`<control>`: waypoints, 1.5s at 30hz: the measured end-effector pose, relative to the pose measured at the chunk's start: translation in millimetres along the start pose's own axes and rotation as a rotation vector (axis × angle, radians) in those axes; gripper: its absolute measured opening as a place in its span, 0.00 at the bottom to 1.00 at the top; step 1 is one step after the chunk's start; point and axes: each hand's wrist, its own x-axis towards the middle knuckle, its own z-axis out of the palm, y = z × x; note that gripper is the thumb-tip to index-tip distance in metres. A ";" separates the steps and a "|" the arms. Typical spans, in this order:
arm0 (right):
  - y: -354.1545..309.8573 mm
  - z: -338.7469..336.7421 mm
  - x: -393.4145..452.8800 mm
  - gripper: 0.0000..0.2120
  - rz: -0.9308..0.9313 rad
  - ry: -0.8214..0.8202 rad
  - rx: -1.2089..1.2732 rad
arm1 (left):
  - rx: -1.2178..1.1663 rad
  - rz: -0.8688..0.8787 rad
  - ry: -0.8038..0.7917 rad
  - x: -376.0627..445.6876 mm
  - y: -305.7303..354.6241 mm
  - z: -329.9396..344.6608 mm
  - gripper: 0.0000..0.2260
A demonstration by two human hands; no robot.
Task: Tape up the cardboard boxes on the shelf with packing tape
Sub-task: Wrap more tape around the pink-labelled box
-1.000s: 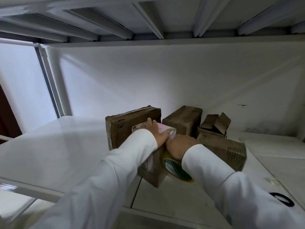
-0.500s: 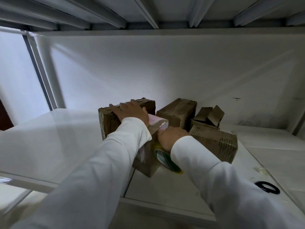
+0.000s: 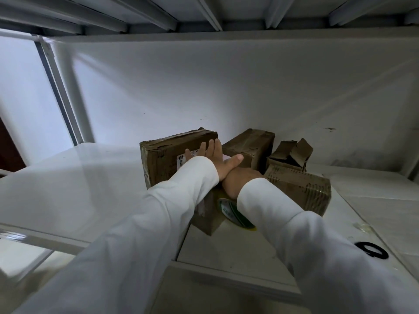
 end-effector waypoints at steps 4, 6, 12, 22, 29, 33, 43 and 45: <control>2.0 0.2 3.1 0.23 0.024 -0.020 0.005 | -0.116 0.065 -0.015 -1.2 4.8 1.9 0.33; 0.9 1.3 3.7 0.21 0.058 0.003 0.020 | -0.459 0.057 -0.076 -5.4 4.7 -7.3 0.30; -6.1 3.8 3.5 0.25 0.084 0.008 0.068 | -0.194 -0.122 0.040 6.5 -3.7 -6.4 0.30; -2.3 9.3 -6.8 0.24 0.076 0.007 -0.046 | 0.008 -0.357 0.178 23.9 -25.7 -5.8 0.27; -6.1 7.5 -6.4 0.26 0.138 0.013 0.055 | 0.295 0.054 0.326 4.6 13.8 -3.8 0.23; -1.5 10.7 -7.7 0.23 0.111 0.010 0.040 | 0.088 0.111 0.243 5.6 7.9 -0.5 0.21; -4.2 9.5 -9.9 0.22 0.106 0.033 -0.012 | 0.303 -0.088 0.343 17.3 -17.5 -8.9 0.21; -3.5 8.7 -9.5 0.21 0.138 0.038 0.102 | 0.314 -0.006 0.309 12.2 -4.0 -6.3 0.20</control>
